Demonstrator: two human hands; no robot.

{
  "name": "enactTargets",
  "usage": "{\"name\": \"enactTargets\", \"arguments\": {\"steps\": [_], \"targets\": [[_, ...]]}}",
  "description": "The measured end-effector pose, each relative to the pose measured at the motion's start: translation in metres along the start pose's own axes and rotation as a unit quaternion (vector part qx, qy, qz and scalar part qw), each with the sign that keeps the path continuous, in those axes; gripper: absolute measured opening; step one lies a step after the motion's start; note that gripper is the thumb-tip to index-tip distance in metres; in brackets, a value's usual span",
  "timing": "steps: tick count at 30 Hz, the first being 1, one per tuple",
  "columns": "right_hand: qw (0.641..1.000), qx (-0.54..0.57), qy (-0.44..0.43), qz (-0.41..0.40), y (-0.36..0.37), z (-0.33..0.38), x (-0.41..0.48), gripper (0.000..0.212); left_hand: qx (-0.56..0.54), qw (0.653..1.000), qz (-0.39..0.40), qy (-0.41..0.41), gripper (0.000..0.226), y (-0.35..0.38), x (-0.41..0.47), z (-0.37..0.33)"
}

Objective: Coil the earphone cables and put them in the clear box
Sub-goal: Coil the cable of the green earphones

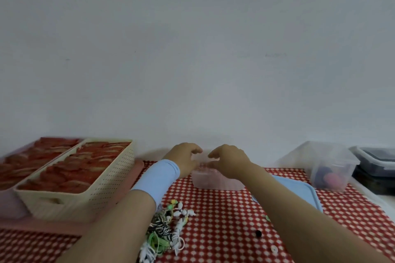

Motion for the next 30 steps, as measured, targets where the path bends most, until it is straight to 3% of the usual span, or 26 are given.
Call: {"name": "enactTargets", "arguments": {"steps": [5, 10, 14, 19, 23, 28, 30], "targets": [[0.992, 0.075, -0.063, -0.076, -0.027, 0.039, -0.018, 0.020, 0.039, 0.999, -0.003, 0.005, 0.015, -0.015, -0.026, 0.005], [0.985, 0.081, -0.136, 0.075, -0.011, 0.087, -0.047, 0.016, 0.141, 0.982, 0.116, -0.054, 0.011, -0.012, -0.064, 0.023], [0.987, 0.019, -0.133, 0.087, 0.007, 0.105, -0.061, 0.029, 0.147, 0.971, 0.165, -0.095, 0.030, -0.017, -0.096, 0.046], [0.970, -0.082, -0.178, 0.145, 0.033, 0.127, -0.073, 0.054, 0.109, 0.977, 0.158, -0.093, 0.025, -0.030, -0.121, 0.057], [0.973, -0.131, -0.145, 0.119, 0.035, 0.130, -0.073, 0.045, 0.109, 0.981, 0.136, -0.087, 0.032, -0.040, -0.131, 0.059], [0.986, -0.057, -0.129, 0.093, 0.021, 0.129, -0.075, 0.030, 0.090, 0.995, 0.025, -0.039, 0.025, -0.047, -0.133, 0.047], [0.980, -0.076, -0.147, 0.112, 0.025, 0.132, -0.079, 0.035, 0.070, 0.994, 0.070, -0.040, 0.017, -0.039, -0.136, 0.046]]}}
Point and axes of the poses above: each hand's wrist, its own x-axis towards the middle knuckle, its own y-axis out of the palm, z = x × y, the point moved 5 cm from there along x, towards the middle knuckle, and after that the axes turned 9 degrees about -x, right-handed, at the moved point
